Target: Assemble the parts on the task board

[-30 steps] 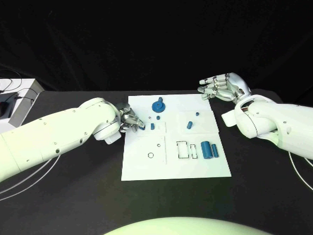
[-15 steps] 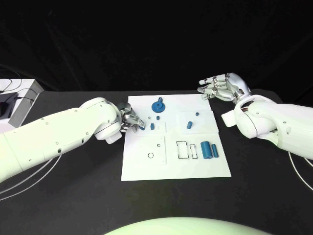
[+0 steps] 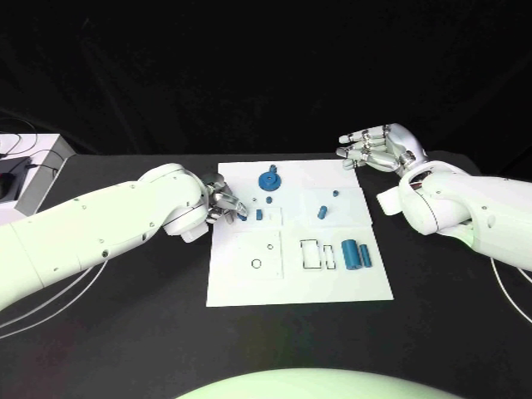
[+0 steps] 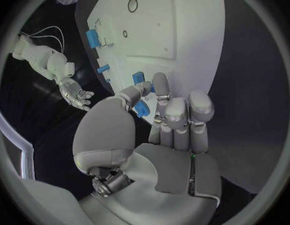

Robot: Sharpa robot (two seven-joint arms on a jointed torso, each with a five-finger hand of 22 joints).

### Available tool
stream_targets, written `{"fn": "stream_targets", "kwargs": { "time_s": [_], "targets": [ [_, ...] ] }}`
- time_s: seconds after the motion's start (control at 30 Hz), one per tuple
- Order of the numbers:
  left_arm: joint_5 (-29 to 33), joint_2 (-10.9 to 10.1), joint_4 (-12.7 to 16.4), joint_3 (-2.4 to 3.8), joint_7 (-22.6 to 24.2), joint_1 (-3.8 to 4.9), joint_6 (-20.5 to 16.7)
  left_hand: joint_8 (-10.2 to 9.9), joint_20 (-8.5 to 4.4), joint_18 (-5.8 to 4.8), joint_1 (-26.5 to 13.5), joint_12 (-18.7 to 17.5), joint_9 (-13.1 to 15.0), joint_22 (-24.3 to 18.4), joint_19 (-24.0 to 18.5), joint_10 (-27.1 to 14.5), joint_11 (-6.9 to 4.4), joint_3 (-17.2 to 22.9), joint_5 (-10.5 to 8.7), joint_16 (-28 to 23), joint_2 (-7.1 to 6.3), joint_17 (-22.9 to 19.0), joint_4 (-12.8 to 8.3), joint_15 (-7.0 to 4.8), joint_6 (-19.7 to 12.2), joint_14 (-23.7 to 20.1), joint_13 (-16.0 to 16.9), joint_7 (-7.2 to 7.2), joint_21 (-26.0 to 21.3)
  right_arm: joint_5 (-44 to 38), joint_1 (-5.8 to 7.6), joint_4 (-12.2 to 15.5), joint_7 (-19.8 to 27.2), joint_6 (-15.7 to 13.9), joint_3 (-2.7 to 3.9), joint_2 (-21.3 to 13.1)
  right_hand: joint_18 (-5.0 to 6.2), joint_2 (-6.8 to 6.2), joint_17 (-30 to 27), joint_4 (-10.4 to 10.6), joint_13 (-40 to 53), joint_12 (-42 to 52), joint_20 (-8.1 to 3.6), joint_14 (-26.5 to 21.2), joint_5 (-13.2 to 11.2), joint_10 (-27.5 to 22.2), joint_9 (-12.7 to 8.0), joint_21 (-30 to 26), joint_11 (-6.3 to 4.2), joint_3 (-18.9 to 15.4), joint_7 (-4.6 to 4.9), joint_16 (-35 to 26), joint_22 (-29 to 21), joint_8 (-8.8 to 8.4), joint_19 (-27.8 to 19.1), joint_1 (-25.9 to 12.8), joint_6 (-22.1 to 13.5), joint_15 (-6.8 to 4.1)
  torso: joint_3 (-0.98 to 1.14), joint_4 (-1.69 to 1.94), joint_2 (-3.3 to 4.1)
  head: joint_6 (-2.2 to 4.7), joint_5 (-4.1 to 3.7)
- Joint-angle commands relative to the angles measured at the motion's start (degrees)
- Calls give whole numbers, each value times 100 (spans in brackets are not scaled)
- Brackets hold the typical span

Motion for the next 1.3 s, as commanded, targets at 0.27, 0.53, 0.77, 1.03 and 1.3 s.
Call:
{"fn": "stream_targets", "kwargs": {
  "time_s": [0.27, 0.53, 0.77, 1.03, 1.3],
  "targets": [
    [-73, 56, 16, -32, -33, -47, 342, -38, 18, -91, 28, 160, 1453, 45, 62, 258, -66, -22, 121, 81, 127, 40, -89, -17, 812, 7, -177, -625, 84, -1, -1, 6, 72, 62, 4, 2, 37, 6, -2, -12, -8, -15, 1, -33, 26, -25, 0, 8, -2, 6, 8, -10, -4, -19, -48, -68, -23, -19, -7, 9, 0, -16, -12],
    [-140, 44, 7, -31, -28, -46, 304, -66, 22, -96, -58, 262, 1494, 84, 85, 261, -69, -41, 274, 129, 182, 72, -161, -14, 880, 11, -266, -639, 140, -1, -1, 5, 72, 64, 4, 2, 37, 6, -2, -12, -8, -15, 1, -33, 26, -25, 0, 8, -2, 6, 8, -10, -4, -19, -48, -68, -23, -19, -8, 10, 2, -16, 2],
    [-199, 28, 17, -14, -23, -44, 290, -69, 29, -103, -75, 352, 1532, 95, 84, 262, -70, -106, 334, 180, 220, 112, -182, -7, 939, 24, -315, -654, 157, -1, -2, 0, 72, 69, 4, 8, 37, 7, -1, -19, -8, -15, -1, -30, 29, -23, 0, 9, -3, 8, 7, -9, -4, -18, -46, -66, -21, -21, -6, 1, 6, -29, 12],
    [-260, -18, 54, 9, -29, -42, 339, -79, 36, -109, -101, 397, 1551, 116, 91, 262, -67, -106, 543, 210, 223, 128, -226, 1, 967, 31, -347, -656, 188, -1, -5, -10, 71, 80, 4, 18, 37, 7, -1, -19, -8, -15, -1, -30, 29, -23, 0, 9, -3, 8, 7, -9, -4, -18, -46, -66, -21, -21, -6, 8, 1, -40, 15],
    [-303, -57, 77, 15, -52, -39, 403, -101, 40, -112, -142, 444, 1573, 137, 93, 264, -69, -122, 667, 246, 247, 143, -295, 4, 995, 32, -381, -660, 221, -1, -7, -14, 71, 87, 4, 24, 37, 7, -1, -19, -8, -15, -1, -30, 29, -23, 0, 9, -3, 8, 7, -9, -4, -18, -46, -66, -21, -21, -6, 6, 0, -48, 22]
  ]
}}
